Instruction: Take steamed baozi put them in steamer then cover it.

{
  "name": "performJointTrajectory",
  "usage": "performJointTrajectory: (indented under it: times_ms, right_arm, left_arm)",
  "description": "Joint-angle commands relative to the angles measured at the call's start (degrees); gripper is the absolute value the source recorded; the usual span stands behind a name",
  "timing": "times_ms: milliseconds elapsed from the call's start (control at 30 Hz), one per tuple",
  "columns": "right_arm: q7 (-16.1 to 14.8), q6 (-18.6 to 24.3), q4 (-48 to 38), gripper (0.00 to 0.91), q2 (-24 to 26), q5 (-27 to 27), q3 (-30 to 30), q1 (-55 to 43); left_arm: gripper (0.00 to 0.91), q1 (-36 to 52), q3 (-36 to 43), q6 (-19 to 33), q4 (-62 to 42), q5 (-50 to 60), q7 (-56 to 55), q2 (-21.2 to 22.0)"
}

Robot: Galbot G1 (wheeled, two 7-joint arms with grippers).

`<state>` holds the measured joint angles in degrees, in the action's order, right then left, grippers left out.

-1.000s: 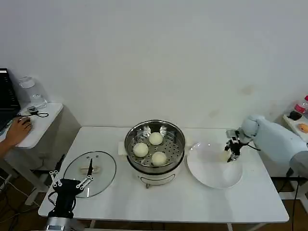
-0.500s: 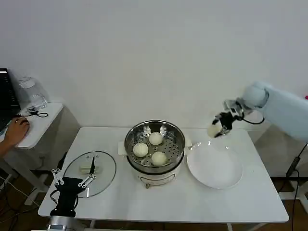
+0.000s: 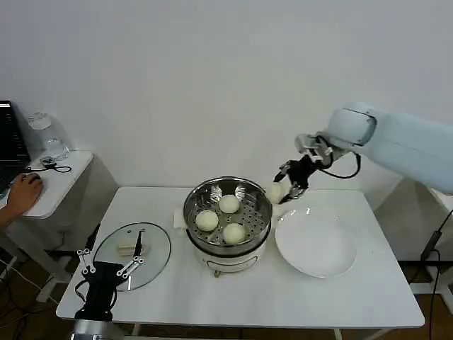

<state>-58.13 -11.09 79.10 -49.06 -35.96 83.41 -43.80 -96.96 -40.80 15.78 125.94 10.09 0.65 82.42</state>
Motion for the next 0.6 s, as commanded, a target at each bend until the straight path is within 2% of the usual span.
performJointTrajectory:
  times_ms: [33, 267, 600]
  right_arm:
    - [1.0, -2.8, 1.1, 0.645, -6.6, -4.8, 4.8, -2.4]
    - [1.5, -2.9, -5.2, 0.645, -12.8, -2.4, 5.0, 1.1]
    - [0.9, -2.4, -9.4, 0.645, -16.9, 0.1, 6.2, 3.2]
  left_arm:
    - [0.907, -0.1, -0.1, 0.2, -0.2, -0.3, 0.0, 0.1]
    - [0.907, -0.1, -0.6, 0.5, -0.5, -1.1, 0.1, 0.0]
    - [0.907, 0.1, -2.2, 0.6, -1.2, -2.6, 0.2, -0.5]
